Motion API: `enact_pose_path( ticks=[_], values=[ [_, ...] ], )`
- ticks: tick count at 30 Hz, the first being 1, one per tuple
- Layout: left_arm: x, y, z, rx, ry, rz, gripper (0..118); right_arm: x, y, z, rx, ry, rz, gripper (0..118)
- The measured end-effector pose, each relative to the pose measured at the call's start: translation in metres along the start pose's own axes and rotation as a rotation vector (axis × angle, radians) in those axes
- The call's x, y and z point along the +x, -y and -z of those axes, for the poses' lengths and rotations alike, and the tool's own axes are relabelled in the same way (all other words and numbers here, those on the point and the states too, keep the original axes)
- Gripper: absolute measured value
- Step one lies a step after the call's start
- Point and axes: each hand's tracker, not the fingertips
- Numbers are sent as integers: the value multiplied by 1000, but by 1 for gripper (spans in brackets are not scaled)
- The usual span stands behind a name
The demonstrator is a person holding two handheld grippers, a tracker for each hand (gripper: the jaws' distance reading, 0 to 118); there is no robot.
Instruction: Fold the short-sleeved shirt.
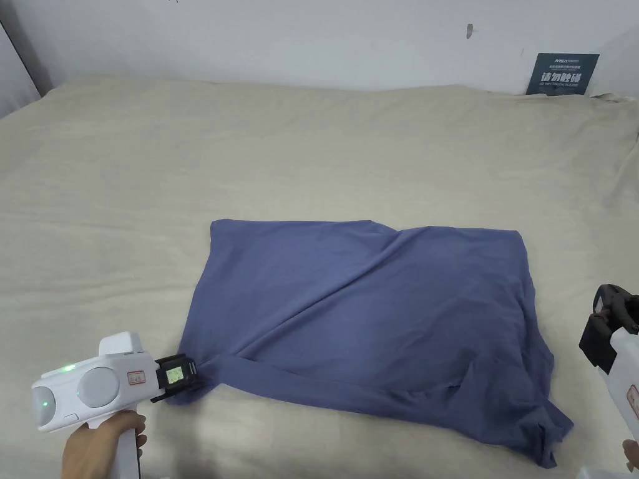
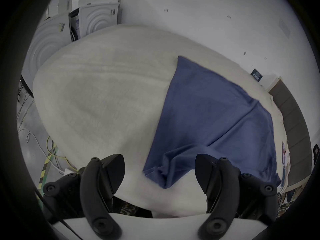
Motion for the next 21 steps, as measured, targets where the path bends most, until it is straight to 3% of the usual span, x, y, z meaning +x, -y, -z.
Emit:
enact_pose_path(
  ticks=[5, 8, 10, 12, 16, 21],
  values=[
    [-1, 9, 15, -35, -28, -5, 71, -2, 4, 3, -20, 1, 2, 0],
    [6, 16, 23, -61, -9, 22, 42, -2, 5, 3, -29, 3, 4, 0],
    [12, 21, 22, -30, -46, 91, 35, 0, 7, 4, -33, 6, 7, 0],
    [15, 22, 22, -32, -15, 90, 17, -1, 7, 2, -37, 10, 9, 0],
    [17, 25, 18, 2, -5, 136, 12, 0, 8, 2, -63, 14, 18, 0],
    [11, 18, -4, 72, 36, 141, 11, 11, 31, 19, -213, 23, 97, 3]
  ],
)
